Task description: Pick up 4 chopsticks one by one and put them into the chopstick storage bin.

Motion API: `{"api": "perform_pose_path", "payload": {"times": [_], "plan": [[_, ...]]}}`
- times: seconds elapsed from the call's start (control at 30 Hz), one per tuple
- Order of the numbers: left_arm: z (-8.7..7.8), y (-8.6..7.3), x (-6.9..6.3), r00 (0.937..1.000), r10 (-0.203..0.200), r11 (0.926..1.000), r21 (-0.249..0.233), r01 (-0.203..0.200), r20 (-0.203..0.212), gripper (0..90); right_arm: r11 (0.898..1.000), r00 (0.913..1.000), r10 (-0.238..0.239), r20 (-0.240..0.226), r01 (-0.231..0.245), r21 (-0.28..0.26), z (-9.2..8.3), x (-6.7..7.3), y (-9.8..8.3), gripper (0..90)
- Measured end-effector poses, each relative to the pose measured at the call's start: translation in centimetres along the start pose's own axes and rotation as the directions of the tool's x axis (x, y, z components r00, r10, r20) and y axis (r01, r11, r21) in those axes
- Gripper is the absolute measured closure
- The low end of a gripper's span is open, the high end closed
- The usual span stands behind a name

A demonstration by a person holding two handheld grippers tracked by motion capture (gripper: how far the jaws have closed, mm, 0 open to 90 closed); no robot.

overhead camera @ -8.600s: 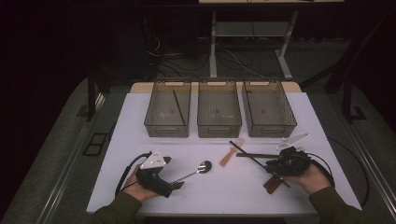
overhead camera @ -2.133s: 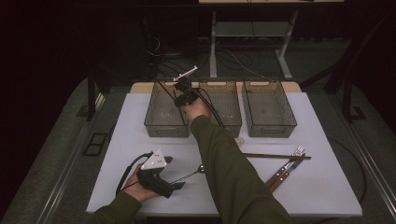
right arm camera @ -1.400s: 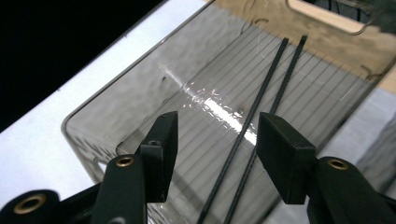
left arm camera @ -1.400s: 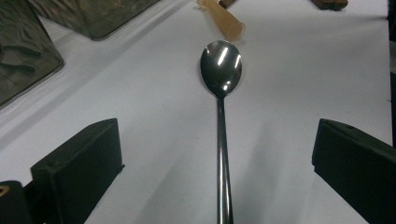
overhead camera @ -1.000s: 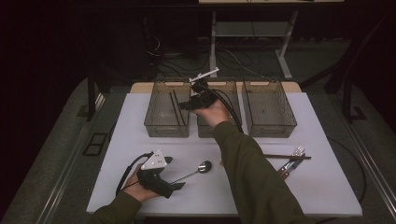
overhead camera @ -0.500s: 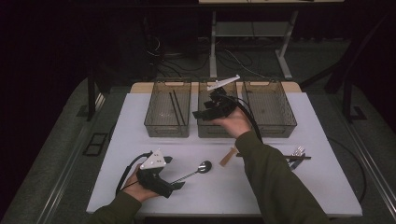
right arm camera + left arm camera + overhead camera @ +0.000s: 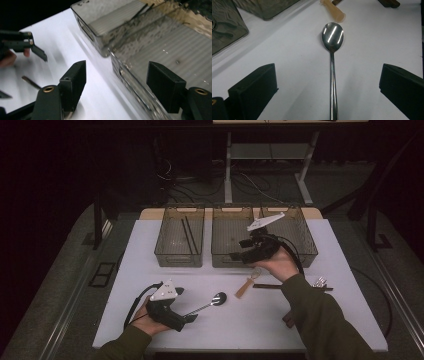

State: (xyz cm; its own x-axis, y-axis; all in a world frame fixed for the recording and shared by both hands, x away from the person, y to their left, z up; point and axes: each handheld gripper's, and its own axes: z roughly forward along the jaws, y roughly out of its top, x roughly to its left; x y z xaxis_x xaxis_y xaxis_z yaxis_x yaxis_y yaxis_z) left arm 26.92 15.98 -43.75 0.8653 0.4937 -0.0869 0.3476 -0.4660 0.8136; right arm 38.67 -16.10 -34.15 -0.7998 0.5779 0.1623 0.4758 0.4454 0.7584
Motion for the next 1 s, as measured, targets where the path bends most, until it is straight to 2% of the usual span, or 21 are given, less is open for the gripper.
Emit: {"api": "perform_pose_path", "payload": {"times": [0.3, 0.43, 0.63, 0.83, 0.97, 1.0], "plan": [[0.0, 0.0, 0.0, 1.0000, -0.003, 1.0000, 0.001, 0.003, -0.004, 0.3, 1.000, 0.9999, 0.003, 0.012, -0.003, 0.015, -2.5, -0.6, -3.0, 36.0], [0.0, 0.0, 0.1, 1.0000, -0.004, 1.0000, 0.004, 0.004, -0.007, 0.3, 1.000, 0.9996, 0.025, 0.010, -0.025, 0.013, -3.9, -1.1, -4.3, 40.3], [0.1, 0.0, 0.0, 0.9999, -0.003, 1.0000, 0.006, 0.003, -0.010, 0.3, 0.999, 0.9981, 0.050, 0.036, -0.050, 0.015, -6.0, -2.1, -6.2, 47.8], [0.1, 0.0, 0.1, 0.9999, -0.008, 0.9999, 0.007, 0.008, -0.010, 0.3, 0.996, 0.9931, 0.089, 0.076, -0.090, 0.014, -8.1, -3.4, -8.5, 56.7], [0.1, 0.0, 0.1, 0.9999, -0.007, 0.9999, 0.007, 0.007, -0.011, 0.3, 0.992, 0.9850, 0.119, 0.125, -0.122, 0.021, -9.2, -4.4, -10.3, 64.2], [0.0, 0.0, 0.2, 0.9999, 0.007, 0.9998, 0.020, -0.007, -0.010, 0.3, 0.991, 0.9825, 0.126, 0.137, -0.131, 0.024, -9.4, -4.8, -10.7, 66.8]]}}
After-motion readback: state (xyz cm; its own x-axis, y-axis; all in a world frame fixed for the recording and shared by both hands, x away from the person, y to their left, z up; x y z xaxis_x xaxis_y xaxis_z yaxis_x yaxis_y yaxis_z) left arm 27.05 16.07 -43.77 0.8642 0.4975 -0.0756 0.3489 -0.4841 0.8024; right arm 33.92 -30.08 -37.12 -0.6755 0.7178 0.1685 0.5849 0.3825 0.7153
